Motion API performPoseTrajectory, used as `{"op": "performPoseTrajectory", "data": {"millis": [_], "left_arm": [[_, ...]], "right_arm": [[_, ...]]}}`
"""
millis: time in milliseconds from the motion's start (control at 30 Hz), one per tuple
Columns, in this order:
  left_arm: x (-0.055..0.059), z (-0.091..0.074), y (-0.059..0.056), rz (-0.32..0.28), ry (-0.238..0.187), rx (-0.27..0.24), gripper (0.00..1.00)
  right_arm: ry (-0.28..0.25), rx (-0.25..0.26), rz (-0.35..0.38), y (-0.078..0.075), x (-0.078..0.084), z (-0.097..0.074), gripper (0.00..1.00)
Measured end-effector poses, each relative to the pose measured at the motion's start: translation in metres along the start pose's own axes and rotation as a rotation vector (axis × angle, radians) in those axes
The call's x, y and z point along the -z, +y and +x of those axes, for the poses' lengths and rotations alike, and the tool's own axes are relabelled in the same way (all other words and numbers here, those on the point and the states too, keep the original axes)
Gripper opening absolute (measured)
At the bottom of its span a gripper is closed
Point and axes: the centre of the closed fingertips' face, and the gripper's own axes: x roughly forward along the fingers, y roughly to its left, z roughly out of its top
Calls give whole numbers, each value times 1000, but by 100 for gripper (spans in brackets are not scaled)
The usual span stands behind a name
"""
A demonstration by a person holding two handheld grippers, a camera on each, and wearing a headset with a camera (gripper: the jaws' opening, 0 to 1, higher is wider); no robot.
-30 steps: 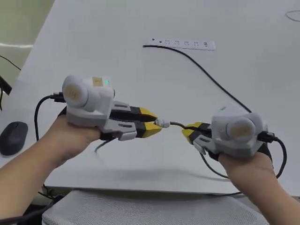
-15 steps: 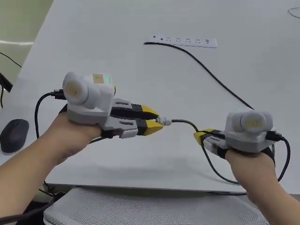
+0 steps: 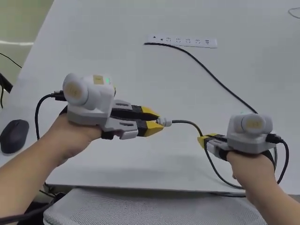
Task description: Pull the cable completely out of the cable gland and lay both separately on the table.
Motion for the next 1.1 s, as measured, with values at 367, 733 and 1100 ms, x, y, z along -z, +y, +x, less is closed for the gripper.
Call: {"op": "performPoseTrajectory", "data": {"millis": [367, 733, 1100], "left_arm": [[-3, -3, 5, -9, -4, -12, 15], [-2, -4, 3, -10, 7, -8, 15], [4, -5, 1, -15, 22, -13, 15]], "right_arm": [[-14, 7, -107, 0, -6, -5, 1], [1, 3, -275, 12, -13, -14, 13], [-71, -180, -584, 83, -51, -30, 27]]}}
